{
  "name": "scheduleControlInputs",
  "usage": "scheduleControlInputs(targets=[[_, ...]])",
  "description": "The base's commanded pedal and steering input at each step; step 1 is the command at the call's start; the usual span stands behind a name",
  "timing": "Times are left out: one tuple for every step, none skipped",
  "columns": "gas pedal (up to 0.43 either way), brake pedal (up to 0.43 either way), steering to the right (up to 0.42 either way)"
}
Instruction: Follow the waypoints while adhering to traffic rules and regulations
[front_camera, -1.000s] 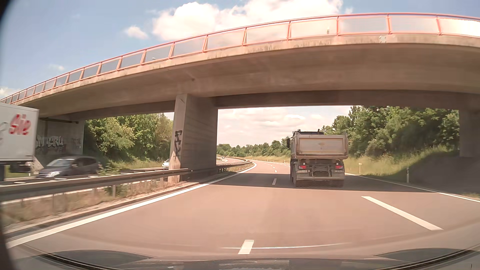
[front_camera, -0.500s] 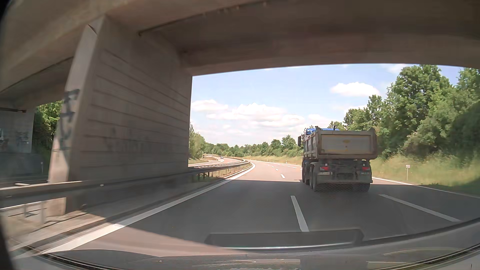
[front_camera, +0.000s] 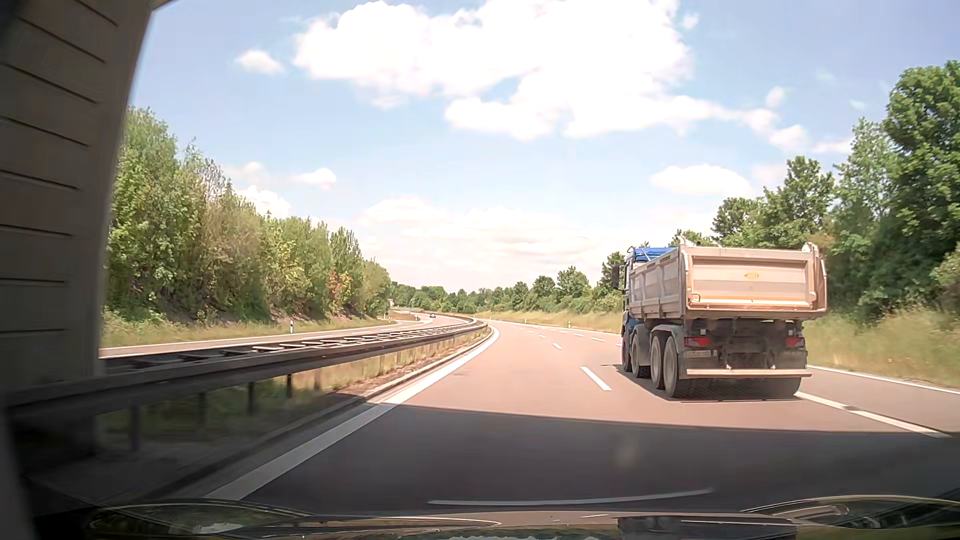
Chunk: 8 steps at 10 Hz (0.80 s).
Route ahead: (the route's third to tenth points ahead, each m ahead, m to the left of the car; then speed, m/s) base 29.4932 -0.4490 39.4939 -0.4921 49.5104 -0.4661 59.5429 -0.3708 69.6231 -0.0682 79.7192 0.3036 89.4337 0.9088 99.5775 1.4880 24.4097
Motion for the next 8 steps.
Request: scheduleControlInputs(targets=[[0.551,0.012,0.008],[0.551,0.012,0.004],[0.551,0.012,0.001],[0.551,0.012,0.001],[0.551,0.012,0.001],[0.551,0.012,0.001],[0.551,0.012,0.000],[0.551,0.012,0.000]])
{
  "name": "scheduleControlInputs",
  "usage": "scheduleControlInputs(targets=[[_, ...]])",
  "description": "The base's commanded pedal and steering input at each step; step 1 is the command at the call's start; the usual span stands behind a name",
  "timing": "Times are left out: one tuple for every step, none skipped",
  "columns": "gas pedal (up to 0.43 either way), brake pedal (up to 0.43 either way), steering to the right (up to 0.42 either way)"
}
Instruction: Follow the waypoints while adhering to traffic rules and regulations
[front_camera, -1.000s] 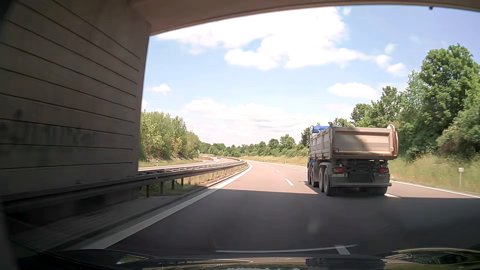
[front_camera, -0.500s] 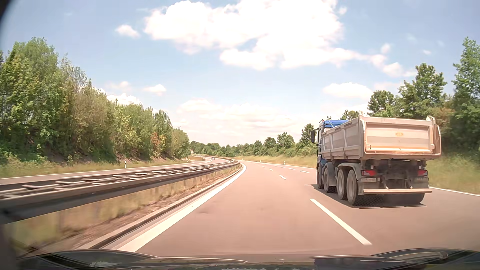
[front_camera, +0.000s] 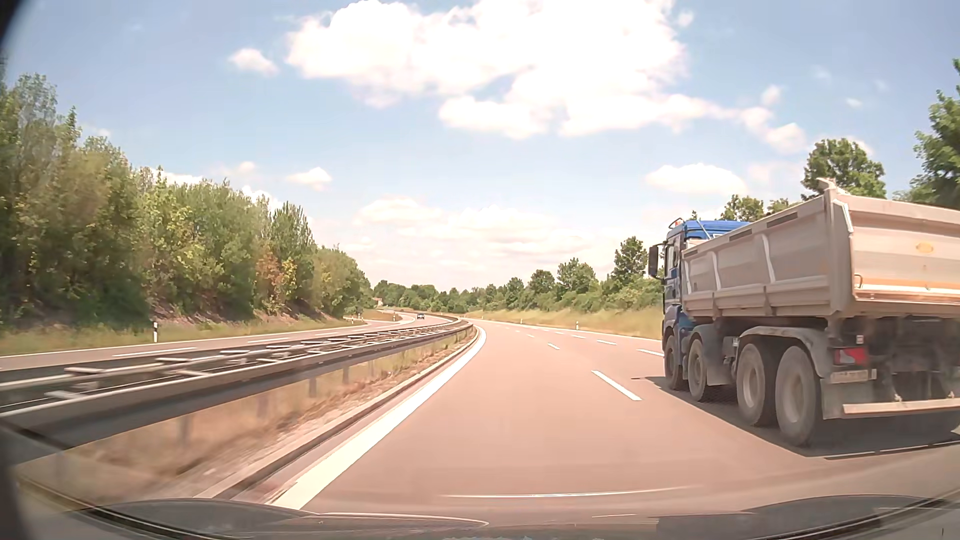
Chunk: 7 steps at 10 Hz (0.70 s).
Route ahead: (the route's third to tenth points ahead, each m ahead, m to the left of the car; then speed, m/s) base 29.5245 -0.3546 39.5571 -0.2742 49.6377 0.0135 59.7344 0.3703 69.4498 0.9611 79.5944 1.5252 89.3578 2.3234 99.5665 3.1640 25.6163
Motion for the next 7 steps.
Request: scheduleControlInputs(targets=[[0.551,0.012,-0.002],[0.551,0.012,-0.003],[0.551,0.012,-0.004],[0.551,0.012,-0.005],[0.551,0.012,-0.005],[0.551,0.012,-0.006],[0.551,0.012,-0.006]])
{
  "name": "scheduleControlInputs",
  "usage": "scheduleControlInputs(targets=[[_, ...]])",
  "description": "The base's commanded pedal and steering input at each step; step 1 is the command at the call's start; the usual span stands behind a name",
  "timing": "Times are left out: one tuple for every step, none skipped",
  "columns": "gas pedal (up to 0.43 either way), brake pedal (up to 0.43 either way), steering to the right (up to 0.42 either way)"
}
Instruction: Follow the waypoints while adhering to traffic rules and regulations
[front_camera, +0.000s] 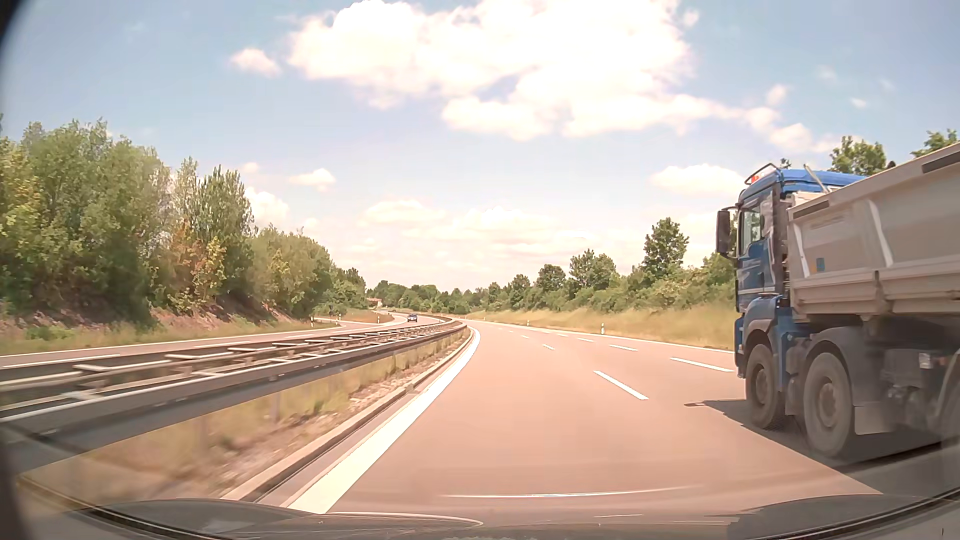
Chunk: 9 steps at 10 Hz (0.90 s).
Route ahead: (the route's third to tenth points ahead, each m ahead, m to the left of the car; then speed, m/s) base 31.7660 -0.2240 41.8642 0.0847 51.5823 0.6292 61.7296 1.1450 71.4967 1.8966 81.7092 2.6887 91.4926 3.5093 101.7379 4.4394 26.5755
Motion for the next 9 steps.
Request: scheduleControlInputs(targets=[[0.551,0.012,-0.007],[0.551,0.012,-0.009],[0.551,0.012,-0.009],[0.551,0.012,-0.008],[0.551,0.012,-0.009],[0.551,0.012,-0.009],[0.551,0.012,-0.009],[0.551,0.012,-0.009],[0.551,0.012,-0.009]])
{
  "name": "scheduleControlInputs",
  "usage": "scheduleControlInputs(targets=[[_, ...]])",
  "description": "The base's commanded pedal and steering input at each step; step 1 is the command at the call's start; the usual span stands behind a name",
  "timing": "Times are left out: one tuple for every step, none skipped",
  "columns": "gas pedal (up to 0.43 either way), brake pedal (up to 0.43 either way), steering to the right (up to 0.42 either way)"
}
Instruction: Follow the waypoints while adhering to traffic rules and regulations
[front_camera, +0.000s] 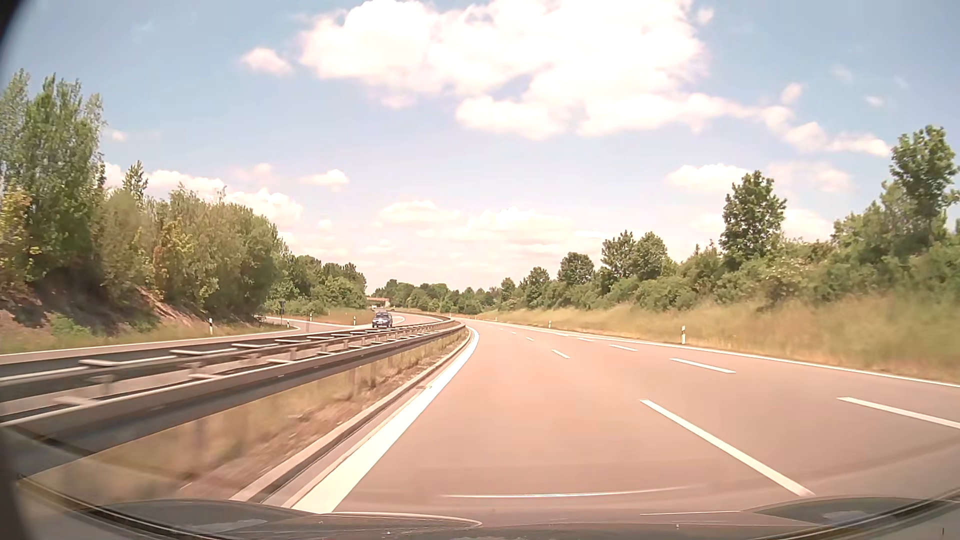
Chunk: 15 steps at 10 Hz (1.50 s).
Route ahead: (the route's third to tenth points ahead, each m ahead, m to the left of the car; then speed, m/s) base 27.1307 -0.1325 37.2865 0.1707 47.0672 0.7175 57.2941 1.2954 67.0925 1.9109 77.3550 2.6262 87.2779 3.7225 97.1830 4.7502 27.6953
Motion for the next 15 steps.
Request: scheduleControlInputs(targets=[[0.551,0.012,-0.009],[0.551,0.012,-0.008],[0.551,0.012,-0.008],[0.551,0.012,-0.008],[0.551,0.012,-0.008],[0.551,0.012,-0.008],[0.551,0.012,-0.008],[0.551,0.012,-0.008],[0.551,0.012,-0.009],[0.551,0.006,-0.009],[0.551,0.012,-0.009],[0.551,0.012,-0.010],[0.551,0.012,-0.010],[0.551,0.012,-0.011],[0.551,0.012,-0.011]])
